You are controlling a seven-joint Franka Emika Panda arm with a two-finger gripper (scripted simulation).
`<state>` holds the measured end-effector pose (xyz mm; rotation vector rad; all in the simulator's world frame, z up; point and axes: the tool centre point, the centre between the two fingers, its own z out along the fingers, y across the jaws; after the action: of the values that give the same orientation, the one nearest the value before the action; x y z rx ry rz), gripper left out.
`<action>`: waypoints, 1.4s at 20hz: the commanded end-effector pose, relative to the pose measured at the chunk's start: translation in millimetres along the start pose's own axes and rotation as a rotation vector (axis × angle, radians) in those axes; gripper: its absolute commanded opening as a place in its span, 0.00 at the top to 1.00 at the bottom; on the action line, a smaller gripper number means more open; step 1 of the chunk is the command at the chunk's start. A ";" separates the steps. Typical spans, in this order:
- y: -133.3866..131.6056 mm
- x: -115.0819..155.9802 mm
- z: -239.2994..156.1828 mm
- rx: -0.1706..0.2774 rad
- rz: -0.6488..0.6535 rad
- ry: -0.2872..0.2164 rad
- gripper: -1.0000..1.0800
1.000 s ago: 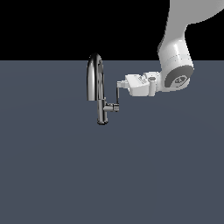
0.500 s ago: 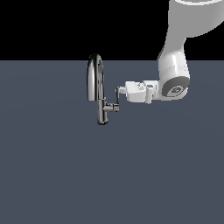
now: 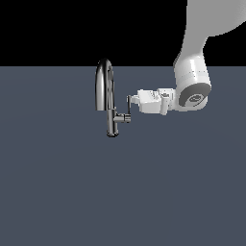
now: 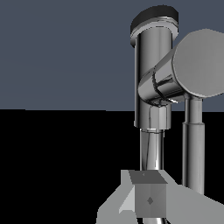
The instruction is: Turn on the faucet by rotating a designated handle.
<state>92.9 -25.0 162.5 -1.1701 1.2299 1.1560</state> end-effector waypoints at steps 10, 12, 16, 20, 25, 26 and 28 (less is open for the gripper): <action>29.2 -3.6 0.3 0.000 0.000 0.000 1.00; 34.6 -4.3 0.4 0.000 0.000 0.000 1.00; 45.7 -5.9 0.1 0.000 0.000 0.000 1.00; 47.1 -2.7 -5.8 0.013 -0.003 0.006 1.00; 65.3 9.5 -3.7 0.009 -0.002 0.004 1.00; 69.0 12.0 -3.3 0.008 -0.002 0.003 1.00; 76.6 17.2 -2.5 0.006 -0.002 0.002 1.00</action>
<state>28.4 -27.5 155.6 -1.1740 1.2294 1.1244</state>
